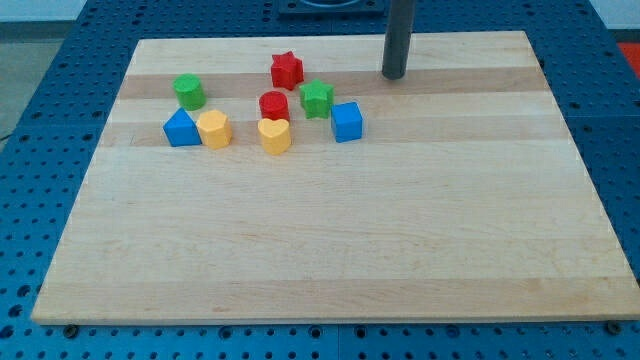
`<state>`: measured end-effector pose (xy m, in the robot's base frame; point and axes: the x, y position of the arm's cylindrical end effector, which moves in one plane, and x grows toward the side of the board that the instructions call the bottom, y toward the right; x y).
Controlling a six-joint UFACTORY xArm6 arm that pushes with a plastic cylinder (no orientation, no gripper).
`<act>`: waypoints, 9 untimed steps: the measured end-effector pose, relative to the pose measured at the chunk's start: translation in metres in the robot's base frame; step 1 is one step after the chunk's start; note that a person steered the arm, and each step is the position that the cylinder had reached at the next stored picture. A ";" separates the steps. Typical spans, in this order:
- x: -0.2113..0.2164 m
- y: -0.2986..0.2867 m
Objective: Move your arm towards blue cube
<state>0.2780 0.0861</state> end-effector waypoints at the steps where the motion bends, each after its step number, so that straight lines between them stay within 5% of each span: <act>1: 0.005 0.000; 3: 0.065 -0.001; 6: 0.074 -0.001; 9: 0.135 -0.026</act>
<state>0.4129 0.0598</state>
